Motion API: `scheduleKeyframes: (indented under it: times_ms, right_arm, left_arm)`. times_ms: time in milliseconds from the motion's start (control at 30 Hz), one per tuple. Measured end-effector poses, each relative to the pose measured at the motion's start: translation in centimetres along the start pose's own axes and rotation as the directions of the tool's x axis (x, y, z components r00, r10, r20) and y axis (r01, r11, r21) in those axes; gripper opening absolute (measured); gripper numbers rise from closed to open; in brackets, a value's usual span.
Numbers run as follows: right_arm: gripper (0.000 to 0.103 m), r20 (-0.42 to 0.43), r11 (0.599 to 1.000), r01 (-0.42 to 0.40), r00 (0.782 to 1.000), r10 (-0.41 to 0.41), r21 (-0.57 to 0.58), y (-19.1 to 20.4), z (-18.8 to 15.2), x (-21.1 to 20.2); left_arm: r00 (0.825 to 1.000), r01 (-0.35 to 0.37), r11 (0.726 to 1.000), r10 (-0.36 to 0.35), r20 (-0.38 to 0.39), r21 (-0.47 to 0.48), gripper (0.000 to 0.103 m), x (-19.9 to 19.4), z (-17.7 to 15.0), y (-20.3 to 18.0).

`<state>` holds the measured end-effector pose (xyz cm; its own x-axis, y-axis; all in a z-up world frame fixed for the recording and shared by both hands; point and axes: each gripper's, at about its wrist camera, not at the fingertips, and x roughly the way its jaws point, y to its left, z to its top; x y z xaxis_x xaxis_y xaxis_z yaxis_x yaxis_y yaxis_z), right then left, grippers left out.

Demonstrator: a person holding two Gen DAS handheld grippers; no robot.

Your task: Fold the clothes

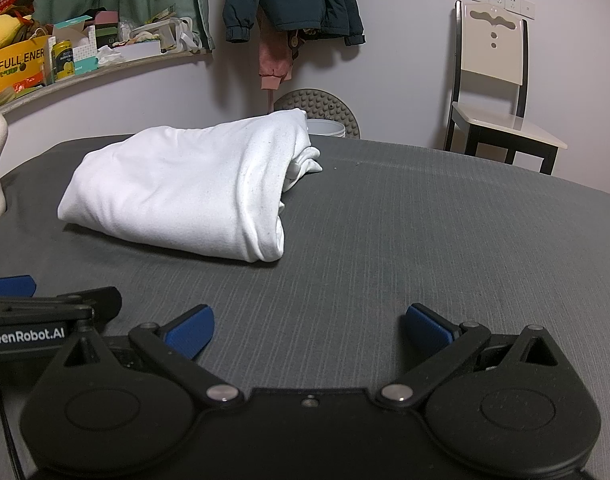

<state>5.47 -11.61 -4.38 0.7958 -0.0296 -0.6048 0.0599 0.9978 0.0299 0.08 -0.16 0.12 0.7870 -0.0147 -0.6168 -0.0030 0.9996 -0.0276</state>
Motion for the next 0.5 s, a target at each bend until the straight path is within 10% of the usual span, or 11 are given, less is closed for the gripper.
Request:
scheduleKeyframes:
  times_ms: [500]
  right_arm:
    - [0.103,0.0,1.0,0.0,1.0,0.0,0.0,-0.11,0.01,-0.13]
  left_arm:
    - [1.0,0.0,1.0,0.0,0.0,0.0,0.103,0.01,0.0,0.0]
